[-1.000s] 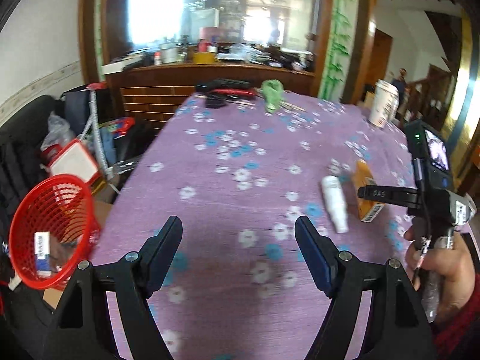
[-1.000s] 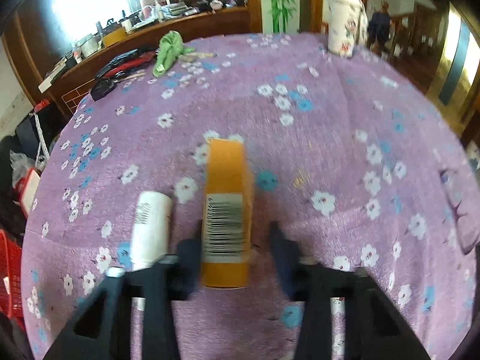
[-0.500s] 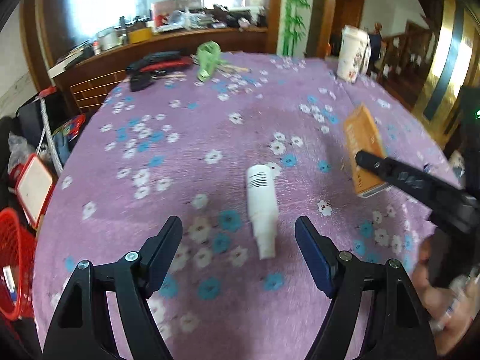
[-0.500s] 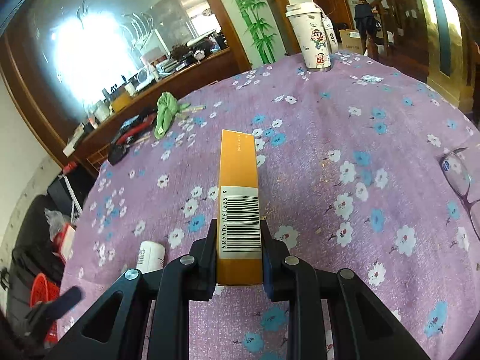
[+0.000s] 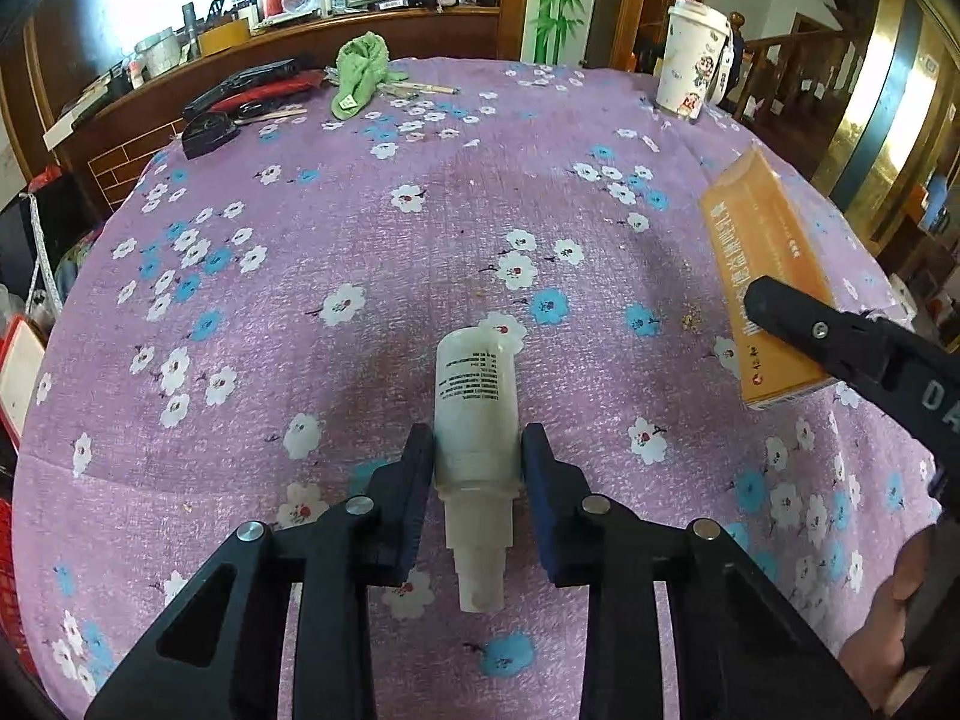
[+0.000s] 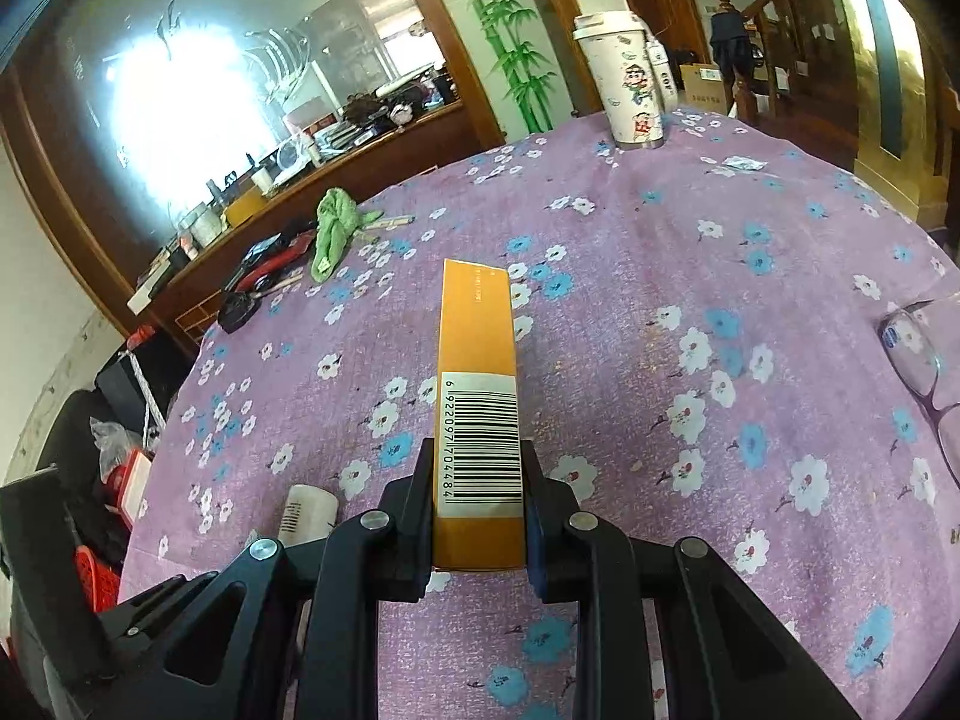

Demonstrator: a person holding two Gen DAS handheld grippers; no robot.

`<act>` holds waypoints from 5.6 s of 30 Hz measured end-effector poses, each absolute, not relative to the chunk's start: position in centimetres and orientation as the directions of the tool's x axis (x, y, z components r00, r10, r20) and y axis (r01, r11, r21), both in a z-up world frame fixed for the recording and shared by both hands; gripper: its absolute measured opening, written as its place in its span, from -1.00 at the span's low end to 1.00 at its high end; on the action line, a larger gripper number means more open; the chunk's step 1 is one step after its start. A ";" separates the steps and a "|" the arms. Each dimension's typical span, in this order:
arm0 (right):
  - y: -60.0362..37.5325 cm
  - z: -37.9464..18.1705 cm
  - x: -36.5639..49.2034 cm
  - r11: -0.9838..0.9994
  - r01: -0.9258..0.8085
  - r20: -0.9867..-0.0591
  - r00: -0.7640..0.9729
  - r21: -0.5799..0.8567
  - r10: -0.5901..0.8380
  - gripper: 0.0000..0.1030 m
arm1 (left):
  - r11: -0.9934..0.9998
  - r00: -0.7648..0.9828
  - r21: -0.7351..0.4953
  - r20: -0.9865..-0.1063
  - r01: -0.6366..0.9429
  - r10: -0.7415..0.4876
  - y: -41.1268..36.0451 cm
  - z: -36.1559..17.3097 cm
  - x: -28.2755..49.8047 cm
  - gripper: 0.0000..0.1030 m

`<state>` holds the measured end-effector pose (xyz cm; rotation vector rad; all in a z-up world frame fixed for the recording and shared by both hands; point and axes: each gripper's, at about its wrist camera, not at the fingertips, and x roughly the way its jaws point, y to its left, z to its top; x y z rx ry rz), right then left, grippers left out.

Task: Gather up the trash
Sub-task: 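Grasp the orange box with the right tool while the left tool approaches the white spray bottle, then grasp the white spray bottle with the left tool, regrasping it upright, then carry the spray bottle and orange box over the red wastebasket, then open both tools to drop the spray bottle and orange box into the basket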

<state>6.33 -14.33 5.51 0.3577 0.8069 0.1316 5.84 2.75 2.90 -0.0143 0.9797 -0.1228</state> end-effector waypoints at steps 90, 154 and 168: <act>-7.5 6.0 3.7 0.930 -0.272 -0.636 0.678 0.248 0.368 -0.51 | 0.982 0.709 -0.025 -0.696 -0.185 0.116 11.4 6.6 2.4 -0.46; 20.7 12.5 -5.5 0.634 -0.734 -0.666 0.350 0.242 0.659 -0.51 | 0.808 0.719 -0.040 -0.483 -0.588 0.500 34.5 12.0 -16.9 -0.46; 30.7 9.4 -3.1 0.567 -0.754 -0.698 0.208 0.332 0.685 -0.21 | 0.755 0.645 -0.063 -0.569 -0.653 0.511 41.2 8.3 -16.9 -0.11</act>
